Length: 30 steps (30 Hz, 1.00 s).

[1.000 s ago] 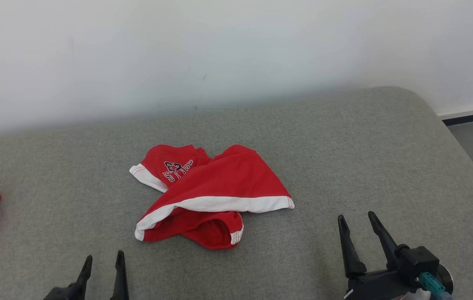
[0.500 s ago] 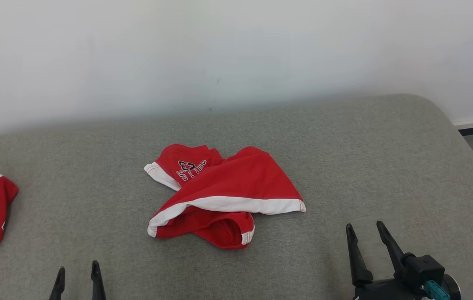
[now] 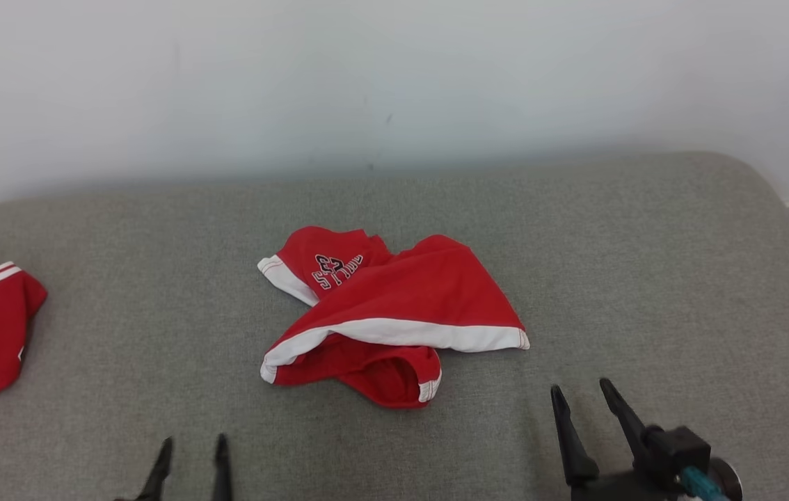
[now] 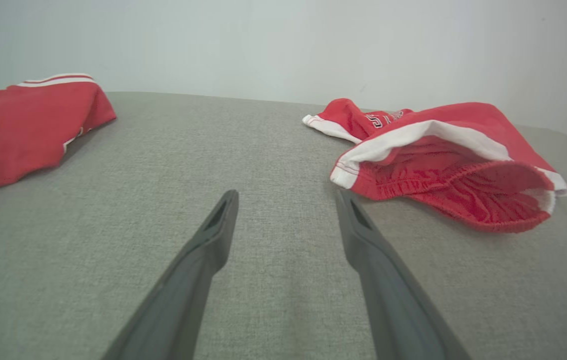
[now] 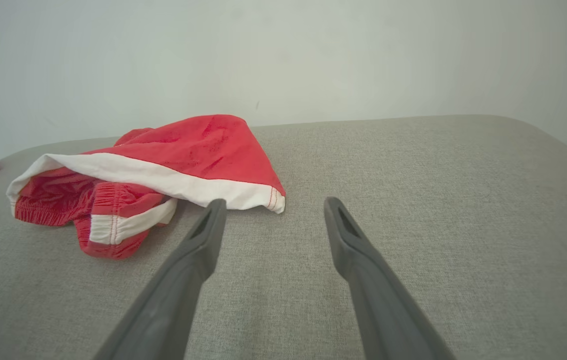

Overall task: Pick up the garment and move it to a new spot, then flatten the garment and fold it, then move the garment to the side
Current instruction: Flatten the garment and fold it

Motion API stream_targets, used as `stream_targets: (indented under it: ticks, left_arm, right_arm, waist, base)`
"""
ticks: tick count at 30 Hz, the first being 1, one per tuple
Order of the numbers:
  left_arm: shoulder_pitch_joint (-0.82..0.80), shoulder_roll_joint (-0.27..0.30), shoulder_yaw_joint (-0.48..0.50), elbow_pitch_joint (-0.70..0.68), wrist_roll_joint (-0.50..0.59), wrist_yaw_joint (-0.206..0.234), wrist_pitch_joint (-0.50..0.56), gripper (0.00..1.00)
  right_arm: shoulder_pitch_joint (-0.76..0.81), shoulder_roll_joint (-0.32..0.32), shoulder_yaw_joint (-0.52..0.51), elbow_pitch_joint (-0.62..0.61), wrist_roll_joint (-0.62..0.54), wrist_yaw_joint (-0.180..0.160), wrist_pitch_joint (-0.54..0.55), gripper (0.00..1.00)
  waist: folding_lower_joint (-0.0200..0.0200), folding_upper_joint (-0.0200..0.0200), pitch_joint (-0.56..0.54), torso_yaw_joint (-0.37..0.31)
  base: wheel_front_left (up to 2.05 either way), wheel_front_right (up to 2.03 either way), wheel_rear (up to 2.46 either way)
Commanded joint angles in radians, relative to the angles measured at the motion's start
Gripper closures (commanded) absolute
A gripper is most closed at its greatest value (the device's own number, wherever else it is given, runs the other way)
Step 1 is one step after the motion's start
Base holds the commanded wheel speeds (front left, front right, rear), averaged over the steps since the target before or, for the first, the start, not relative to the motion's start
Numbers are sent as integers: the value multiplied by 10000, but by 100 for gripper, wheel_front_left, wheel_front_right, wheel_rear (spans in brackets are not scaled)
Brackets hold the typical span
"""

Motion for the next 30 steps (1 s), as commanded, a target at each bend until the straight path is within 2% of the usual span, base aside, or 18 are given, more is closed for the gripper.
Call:
stream_targets:
  ticks: [1, 5, 11, 15, 21, 30]
  left_arm:
    - [-229, -12, -229, -13, 126, -102, -34, 0]
    - [-720, 16, -620, -13, 21, -193, -34, 0]
    - [-1374, 3, -946, 183, -217, -81, -34, 0]
    - [-1920, 3, -1048, 357, -861, -152, -34, 0]
    - [-2389, 4, -1199, 583, -1278, -323, -34, 0]
    - [-2745, -2, -2008, 756, -2533, -387, -34, 0]
  right_arm:
    - [-279, -59, 95, 25, 84, 10, -4, 0]
    - [-790, -185, 144, 188, 180, 10, -4, 0]
    - [-1490, -211, 92, 434, 223, 10, -4, 0]
    - [-1956, -250, -74, 503, 224, 10, -4, 0]
    - [-2357, -215, -128, 703, 376, 10, -4, 0]
    - [-2769, -333, 384, 1005, 1344, 10, -4, 0]
  waist:
    - [0, 1, 228, 87]
    - [0, 1, 868, 195]
    - [0, 1, 1556, 249]
    - [0, 1, 2125, 267]
    - [0, 1, 2572, 229]
    - [0, 1, 3060, 397]
  base:
    - [0, 0, 0]
    - [0, 0, 0]
    - [0, 0, 0]
    - [0, 0, 0]
    - [0, 0, 0]
    - [0, 0, 0]
